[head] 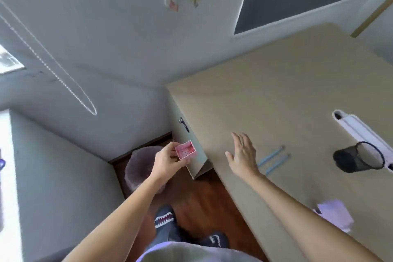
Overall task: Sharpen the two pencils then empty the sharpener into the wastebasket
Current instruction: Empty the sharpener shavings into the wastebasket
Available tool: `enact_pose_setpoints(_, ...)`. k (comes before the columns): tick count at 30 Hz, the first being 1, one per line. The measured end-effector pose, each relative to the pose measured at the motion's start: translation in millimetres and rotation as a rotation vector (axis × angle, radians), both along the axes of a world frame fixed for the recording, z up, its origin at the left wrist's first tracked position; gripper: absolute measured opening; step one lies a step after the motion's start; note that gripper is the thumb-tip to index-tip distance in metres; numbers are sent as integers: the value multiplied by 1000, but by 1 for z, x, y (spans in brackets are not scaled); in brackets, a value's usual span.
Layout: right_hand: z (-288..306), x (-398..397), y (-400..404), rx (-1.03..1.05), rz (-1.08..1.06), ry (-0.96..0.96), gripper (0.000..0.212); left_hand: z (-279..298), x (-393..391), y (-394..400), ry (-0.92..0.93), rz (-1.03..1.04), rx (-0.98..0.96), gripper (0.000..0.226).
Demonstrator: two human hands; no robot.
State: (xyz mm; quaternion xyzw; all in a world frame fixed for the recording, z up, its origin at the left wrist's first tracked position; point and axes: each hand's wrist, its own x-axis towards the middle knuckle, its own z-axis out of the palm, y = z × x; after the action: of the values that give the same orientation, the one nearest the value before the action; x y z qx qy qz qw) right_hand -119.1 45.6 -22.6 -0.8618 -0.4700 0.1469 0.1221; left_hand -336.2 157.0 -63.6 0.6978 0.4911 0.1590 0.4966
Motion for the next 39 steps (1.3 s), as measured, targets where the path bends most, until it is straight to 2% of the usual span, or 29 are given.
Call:
enact_pose_setpoints(6,-41,-50,119,-108,275,-86,58,-54,-79,36,151,269,-197,40)
enact_pose_setpoints(10,-72,-46,173,-101,292,-93,64,-108,-104,57,217,493,-391,53)
enact_pose_setpoints(12,-88,-40,185,-92,271,-126,70,-139,-110,68,224,604,-546,51)
enact_pose_setpoints(15,-108,-35,186,-82,291,-292,80,-183,-111,86,167,728,-737,42)
enact_pose_setpoints(20,-120,-32,186,-39,280,-384,83,-224,-100,116,-202,1038,-1138,32)
enact_pose_setpoints(24,-120,-32,185,-9,278,-385,83,-247,-94,130,-175,1018,-1322,45)
enact_pose_setpoints(28,-119,-33,186,-2,274,-384,82,-257,-94,137,-1,998,-1297,42)
enact_pose_setpoints(32,-118,-34,186,-16,272,-371,81,-265,-96,145,-34,980,-1379,47)
enact_pose_setpoints(39,-115,-35,187,-22,279,-362,80,-271,-96,142,23,990,-1461,51)
